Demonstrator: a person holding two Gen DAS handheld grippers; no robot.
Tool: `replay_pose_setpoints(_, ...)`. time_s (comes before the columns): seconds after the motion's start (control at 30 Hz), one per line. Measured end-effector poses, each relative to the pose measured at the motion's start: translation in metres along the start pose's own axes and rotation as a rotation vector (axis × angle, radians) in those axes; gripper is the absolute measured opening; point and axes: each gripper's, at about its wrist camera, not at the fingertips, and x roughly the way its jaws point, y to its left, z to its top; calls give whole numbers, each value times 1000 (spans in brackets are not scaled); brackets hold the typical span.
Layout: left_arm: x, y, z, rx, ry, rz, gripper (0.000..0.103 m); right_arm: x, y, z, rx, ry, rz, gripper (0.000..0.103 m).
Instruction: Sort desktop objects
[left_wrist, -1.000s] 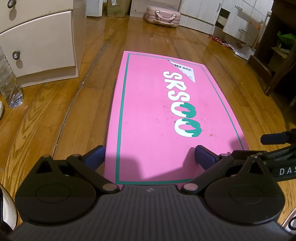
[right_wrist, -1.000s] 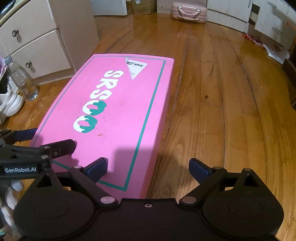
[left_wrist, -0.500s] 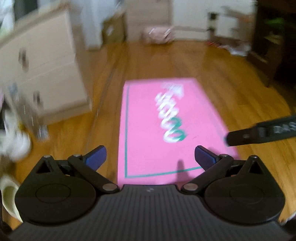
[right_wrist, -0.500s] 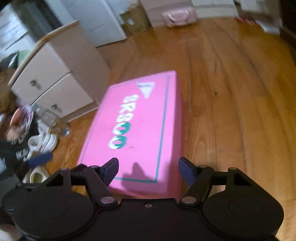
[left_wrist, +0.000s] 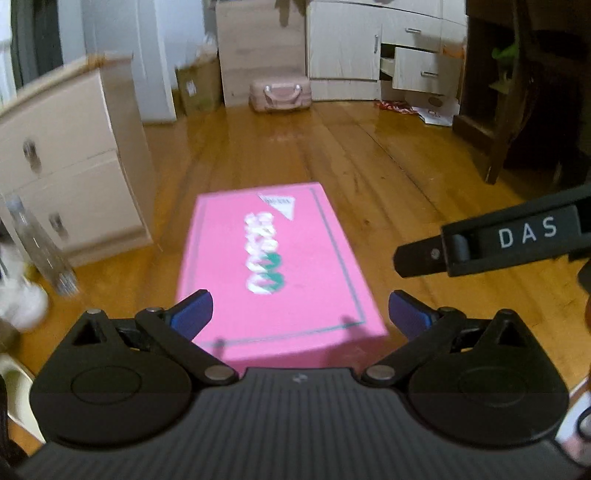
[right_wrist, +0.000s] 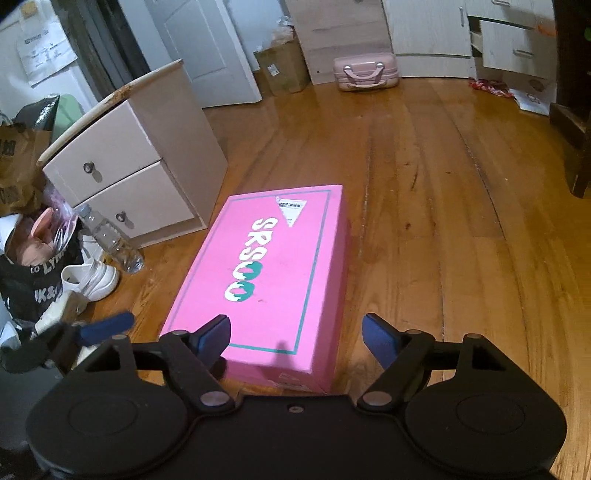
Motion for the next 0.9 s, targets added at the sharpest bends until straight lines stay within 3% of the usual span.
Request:
replay_pose_setpoints(0.17, 4, -10, -2, 42, 14, 51, 103, -3, -8, -1, 67, 22, 5, 83)
replay_pose_setpoints(0.4, 16, 3, -7, -202, 74, -39, 103, -5, -9, -1, 73, 60, -24, 83)
replay_pose_setpoints(0.47, 19, 5, -9, -231, 82, -31, 103, -5, -9, -1, 67, 69, -31, 83)
replay_pose_setpoints(0.9, 19, 10, -15, -248, 23, -31, 103, 1, -10, -1, 32, 119, -71, 83)
